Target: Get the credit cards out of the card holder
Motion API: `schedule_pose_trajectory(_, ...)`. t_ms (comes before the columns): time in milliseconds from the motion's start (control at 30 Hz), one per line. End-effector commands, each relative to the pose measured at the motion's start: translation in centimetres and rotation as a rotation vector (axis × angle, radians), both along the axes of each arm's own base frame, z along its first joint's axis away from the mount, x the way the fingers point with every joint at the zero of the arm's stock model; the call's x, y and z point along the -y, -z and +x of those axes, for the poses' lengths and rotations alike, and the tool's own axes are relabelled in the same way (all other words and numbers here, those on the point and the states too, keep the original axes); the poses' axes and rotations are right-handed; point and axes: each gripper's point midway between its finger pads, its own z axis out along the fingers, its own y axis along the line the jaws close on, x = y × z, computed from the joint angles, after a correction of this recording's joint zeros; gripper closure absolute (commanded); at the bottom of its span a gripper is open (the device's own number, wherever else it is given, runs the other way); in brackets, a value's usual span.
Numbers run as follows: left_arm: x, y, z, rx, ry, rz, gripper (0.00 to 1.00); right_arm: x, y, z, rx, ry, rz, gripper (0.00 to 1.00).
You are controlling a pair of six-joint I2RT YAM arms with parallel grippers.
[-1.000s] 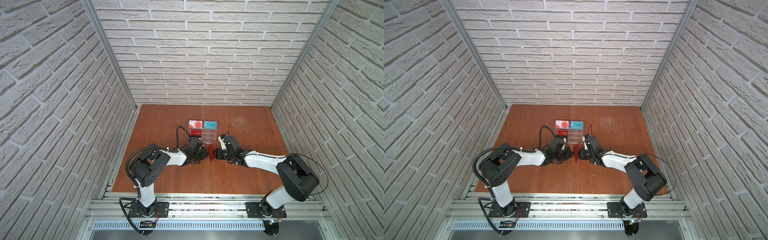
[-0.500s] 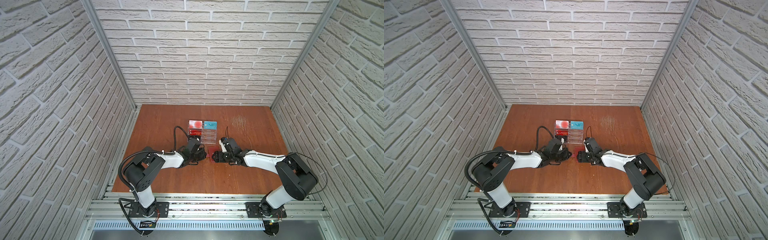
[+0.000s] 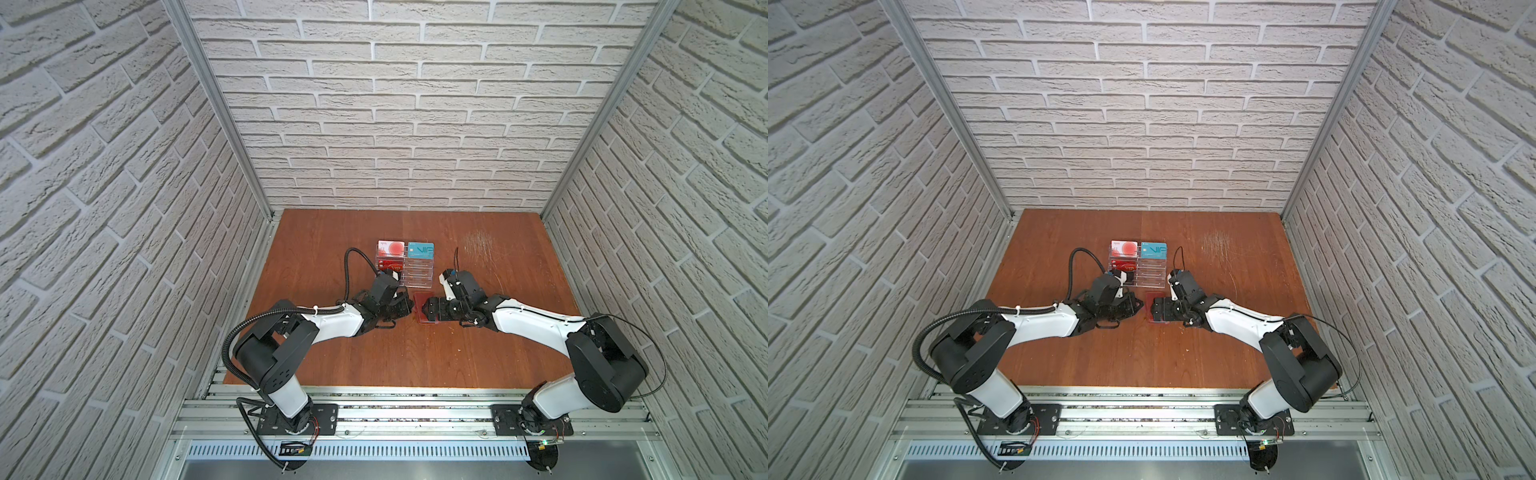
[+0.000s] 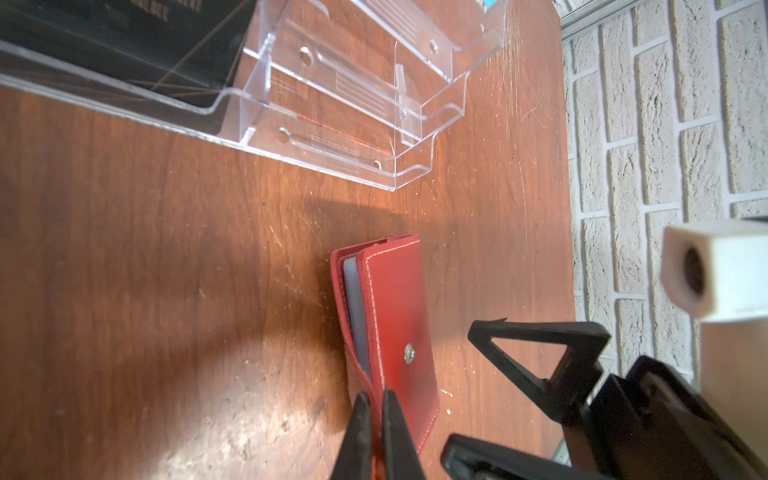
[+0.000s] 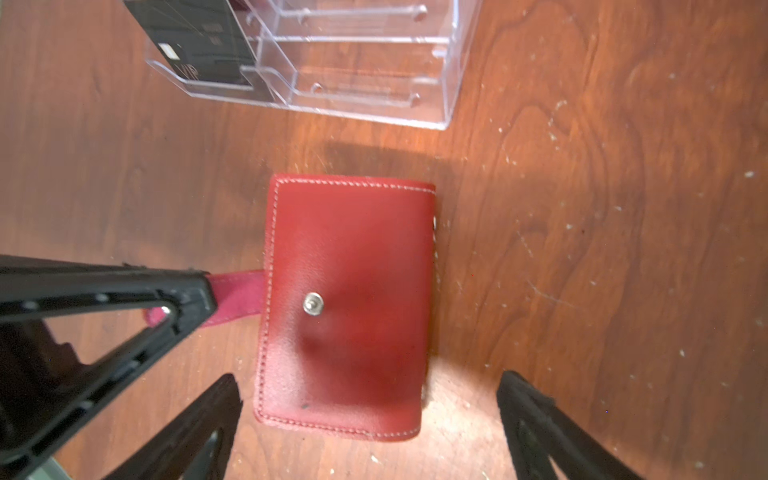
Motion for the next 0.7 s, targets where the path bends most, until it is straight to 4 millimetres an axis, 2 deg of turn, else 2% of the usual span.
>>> schedule_pose_trajectory(0,-0.3,-1.9,0.5,0.057,-0.017,-0.024,1.0,-1.6,-0.8,0.7,0.01,-0.013,0.047,0.02)
schedule_pose_trajectory(233,-0.9,-2.7,0.4,0.074,-0.033,-0.025,1.0,-2.9,-0.3,0.6,-0.006,-0.035,0.042,0.02)
schedule_pose_trajectory(367,-0.8,-2.8,0.4,0.078,-0.032,-0.027,1.0,-2.9,0.2,0.8,-0.012,-0.025,0.028,0.02)
schedule_pose_trajectory(667,-1.3,-2.6,0.4,0.072,-0.038,-0.024,1.0,-2.6,-0.1,0.9,-0.007,-0.017,0.019,0.13)
